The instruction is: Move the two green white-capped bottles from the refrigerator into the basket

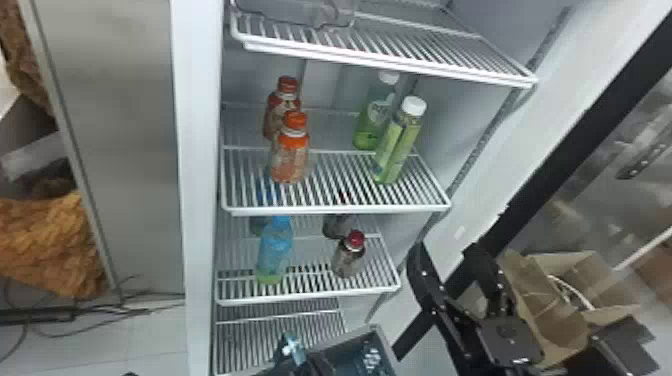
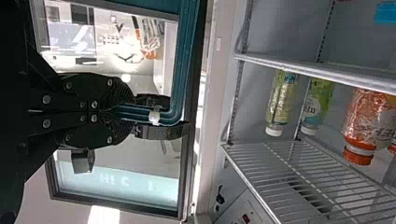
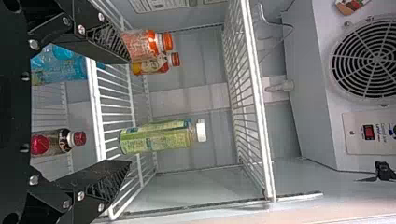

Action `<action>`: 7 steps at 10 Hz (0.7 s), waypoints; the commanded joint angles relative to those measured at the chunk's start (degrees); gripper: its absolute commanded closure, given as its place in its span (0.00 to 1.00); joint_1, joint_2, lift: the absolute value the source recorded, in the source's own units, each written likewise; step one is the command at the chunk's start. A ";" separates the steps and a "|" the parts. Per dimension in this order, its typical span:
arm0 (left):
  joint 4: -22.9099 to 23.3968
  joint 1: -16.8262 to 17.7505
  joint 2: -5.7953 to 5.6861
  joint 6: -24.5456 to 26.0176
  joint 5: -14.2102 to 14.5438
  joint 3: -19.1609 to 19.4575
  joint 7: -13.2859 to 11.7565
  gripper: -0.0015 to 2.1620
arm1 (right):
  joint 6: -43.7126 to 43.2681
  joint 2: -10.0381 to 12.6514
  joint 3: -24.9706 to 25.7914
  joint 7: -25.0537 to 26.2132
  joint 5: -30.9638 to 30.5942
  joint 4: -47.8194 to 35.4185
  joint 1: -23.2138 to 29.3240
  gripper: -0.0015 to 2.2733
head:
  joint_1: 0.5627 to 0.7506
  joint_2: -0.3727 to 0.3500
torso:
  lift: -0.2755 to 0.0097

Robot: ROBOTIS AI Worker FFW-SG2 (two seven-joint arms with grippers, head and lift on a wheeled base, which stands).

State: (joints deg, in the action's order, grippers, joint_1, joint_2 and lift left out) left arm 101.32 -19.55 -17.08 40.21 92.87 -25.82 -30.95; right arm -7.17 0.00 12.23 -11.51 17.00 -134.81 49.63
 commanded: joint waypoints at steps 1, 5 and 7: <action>0.00 -0.13 -0.05 0.00 -0.09 0.00 0.01 0.56 | -0.01 0.05 0.00 0.00 0.02 0.02 -0.14 0.13 | 0.70 0.03 | 0.95; 0.00 -0.27 -0.05 0.00 -0.32 0.23 0.01 0.56 | -0.15 0.05 2.40 0.09 -1.12 3.96 -4.50 0.13 | 0.70 0.03 | 0.95; 0.00 -0.41 -0.05 0.14 -0.78 0.57 0.01 0.56 | -0.15 -0.18 3.31 0.09 -1.81 6.63 -7.03 0.13 | 0.70 0.03 | 0.95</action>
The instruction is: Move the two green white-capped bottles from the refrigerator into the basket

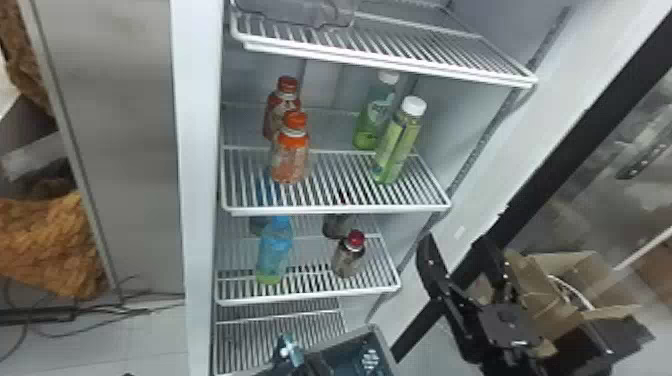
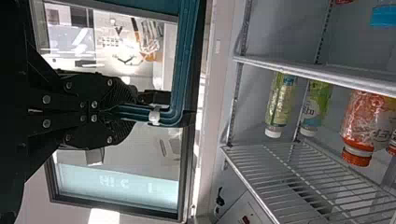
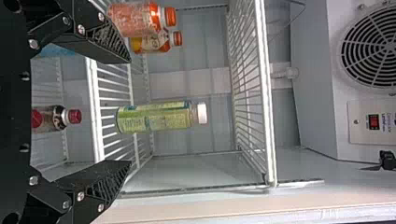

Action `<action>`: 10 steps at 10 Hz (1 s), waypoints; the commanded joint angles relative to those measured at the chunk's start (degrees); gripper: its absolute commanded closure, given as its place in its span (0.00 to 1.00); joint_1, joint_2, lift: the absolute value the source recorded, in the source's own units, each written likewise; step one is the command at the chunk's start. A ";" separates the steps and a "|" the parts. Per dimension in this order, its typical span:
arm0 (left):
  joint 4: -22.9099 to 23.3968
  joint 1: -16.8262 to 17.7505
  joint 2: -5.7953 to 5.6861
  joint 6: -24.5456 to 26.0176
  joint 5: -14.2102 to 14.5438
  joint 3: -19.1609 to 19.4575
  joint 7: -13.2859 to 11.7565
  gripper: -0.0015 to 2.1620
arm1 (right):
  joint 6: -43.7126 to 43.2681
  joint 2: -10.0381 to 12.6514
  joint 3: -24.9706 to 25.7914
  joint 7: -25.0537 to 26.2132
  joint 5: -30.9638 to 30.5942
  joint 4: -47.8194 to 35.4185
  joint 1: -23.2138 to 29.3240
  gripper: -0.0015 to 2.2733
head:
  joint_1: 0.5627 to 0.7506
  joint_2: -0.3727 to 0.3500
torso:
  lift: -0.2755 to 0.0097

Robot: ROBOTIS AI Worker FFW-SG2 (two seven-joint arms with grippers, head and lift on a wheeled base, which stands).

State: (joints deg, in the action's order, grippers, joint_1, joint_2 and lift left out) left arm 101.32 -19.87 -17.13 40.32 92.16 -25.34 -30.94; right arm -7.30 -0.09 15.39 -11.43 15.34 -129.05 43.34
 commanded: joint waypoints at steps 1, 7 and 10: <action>0.00 -0.09 0.08 0.04 -0.07 0.08 0.00 0.56 | -0.02 -0.70 0.03 0.01 -0.37 2.70 -2.42 0.13 | 0.70 0.03 | 0.95; 0.00 0.05 -0.01 0.04 -0.07 0.20 0.00 0.56 | -0.86 -2.72 0.38 -0.08 -2.77 12.26 -12.82 0.12 | 0.70 0.03 | 0.95; 0.00 -0.09 -0.01 0.04 0.05 0.20 0.00 0.56 | -0.86 -3.86 0.38 -0.08 -5.05 18.59 -19.15 0.08 | 0.70 0.03 | 0.95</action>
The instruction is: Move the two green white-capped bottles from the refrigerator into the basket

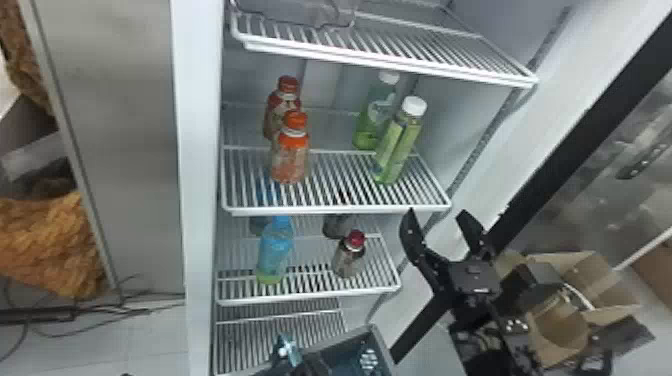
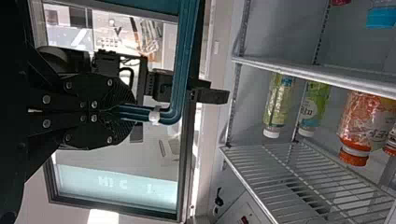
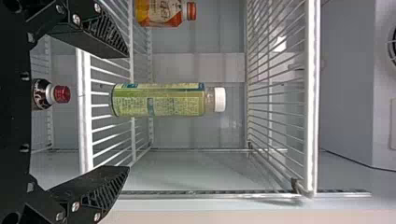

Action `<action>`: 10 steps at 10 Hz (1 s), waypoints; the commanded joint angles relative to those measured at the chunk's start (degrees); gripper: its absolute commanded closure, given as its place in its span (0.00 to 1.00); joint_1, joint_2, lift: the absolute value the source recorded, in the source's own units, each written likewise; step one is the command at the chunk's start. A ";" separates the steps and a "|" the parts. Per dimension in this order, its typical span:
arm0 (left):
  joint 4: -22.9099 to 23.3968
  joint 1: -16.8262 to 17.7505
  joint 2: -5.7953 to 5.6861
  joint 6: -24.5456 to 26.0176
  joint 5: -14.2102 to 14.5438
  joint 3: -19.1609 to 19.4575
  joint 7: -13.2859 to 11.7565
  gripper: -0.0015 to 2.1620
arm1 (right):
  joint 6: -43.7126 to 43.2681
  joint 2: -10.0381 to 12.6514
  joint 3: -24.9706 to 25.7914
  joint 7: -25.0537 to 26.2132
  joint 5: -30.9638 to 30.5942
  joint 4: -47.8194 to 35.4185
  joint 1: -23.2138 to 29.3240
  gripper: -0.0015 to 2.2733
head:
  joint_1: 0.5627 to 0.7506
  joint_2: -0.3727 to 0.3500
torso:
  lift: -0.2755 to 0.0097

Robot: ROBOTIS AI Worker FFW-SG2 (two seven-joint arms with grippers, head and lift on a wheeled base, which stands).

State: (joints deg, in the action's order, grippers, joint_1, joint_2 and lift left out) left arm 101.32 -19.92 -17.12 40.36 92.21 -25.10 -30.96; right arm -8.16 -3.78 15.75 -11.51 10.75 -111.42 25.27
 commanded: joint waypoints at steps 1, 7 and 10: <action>0.00 0.10 -0.02 0.00 0.00 -0.04 0.02 0.56 | -0.14 -0.44 -0.21 0.00 -0.69 2.64 -2.63 0.07 | 0.70 0.03 | 0.95; 0.00 0.52 -0.02 0.00 0.11 -0.38 0.11 0.56 | -1.69 -2.02 -1.13 -0.09 -1.03 10.38 -12.20 0.06 | 0.70 0.03 | 0.95; 0.00 0.66 -0.02 -0.14 0.34 -0.50 0.11 0.56 | -2.53 -2.37 -1.70 -0.97 -1.38 15.86 -17.68 0.06 | 0.70 0.03 | 0.95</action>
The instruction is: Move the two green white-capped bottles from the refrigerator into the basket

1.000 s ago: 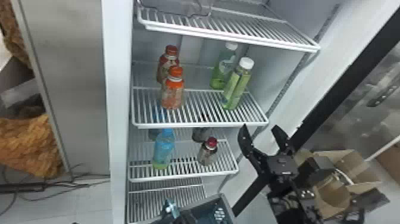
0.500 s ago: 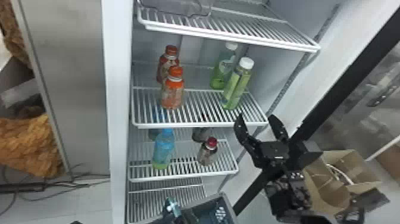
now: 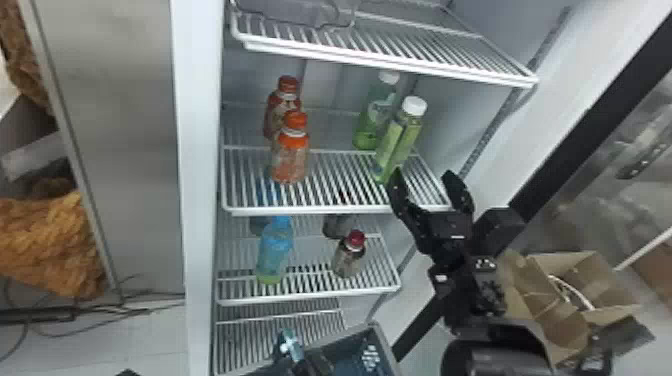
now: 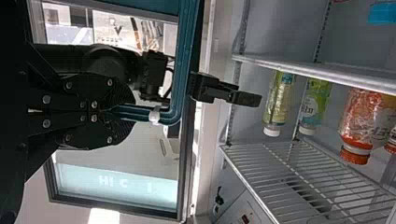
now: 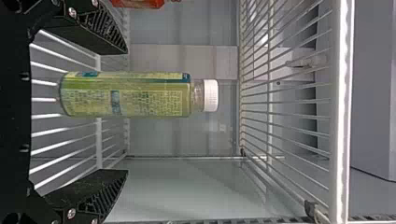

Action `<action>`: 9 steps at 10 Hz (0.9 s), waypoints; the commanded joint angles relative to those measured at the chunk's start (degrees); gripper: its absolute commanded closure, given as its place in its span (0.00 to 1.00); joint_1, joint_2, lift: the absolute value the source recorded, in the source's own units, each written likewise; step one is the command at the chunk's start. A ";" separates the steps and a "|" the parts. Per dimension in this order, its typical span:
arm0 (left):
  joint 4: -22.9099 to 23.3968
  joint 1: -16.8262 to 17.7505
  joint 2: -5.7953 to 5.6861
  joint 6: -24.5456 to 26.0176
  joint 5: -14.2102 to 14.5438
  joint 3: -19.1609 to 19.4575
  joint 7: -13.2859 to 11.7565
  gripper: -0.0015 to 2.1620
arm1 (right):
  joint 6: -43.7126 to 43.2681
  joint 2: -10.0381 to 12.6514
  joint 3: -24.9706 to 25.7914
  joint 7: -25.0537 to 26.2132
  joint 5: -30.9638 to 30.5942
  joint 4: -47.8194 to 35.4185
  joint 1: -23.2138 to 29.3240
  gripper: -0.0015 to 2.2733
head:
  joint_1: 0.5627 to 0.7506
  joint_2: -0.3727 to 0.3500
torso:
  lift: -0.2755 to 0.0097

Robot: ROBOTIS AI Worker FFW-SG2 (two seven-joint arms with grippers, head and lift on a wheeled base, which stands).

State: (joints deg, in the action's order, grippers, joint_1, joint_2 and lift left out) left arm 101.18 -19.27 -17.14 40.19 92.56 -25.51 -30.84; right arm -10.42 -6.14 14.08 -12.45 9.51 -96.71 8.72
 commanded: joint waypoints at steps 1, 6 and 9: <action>0.00 0.00 0.00 -0.12 0.10 0.03 -0.01 0.56 | -0.27 -0.02 -0.02 -0.12 -0.71 2.56 -2.67 0.06 | 0.70 0.03 | 0.95; 0.00 0.14 0.00 -0.12 0.22 0.03 -0.01 0.56 | -1.82 -0.46 -1.17 -1.43 -0.94 10.02 -9.42 0.06 | 0.70 0.03 | 0.95; 0.00 0.14 0.00 -0.12 0.22 0.03 -0.01 0.56 | -2.24 -0.63 -1.62 -1.43 -1.40 13.11 -12.66 0.06 | 0.70 0.03 | 0.95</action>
State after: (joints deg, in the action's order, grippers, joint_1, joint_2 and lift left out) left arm 101.18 -19.12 -17.14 39.96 92.78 -25.48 -30.85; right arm -12.60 -6.76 12.49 -13.89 8.24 -84.24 -3.26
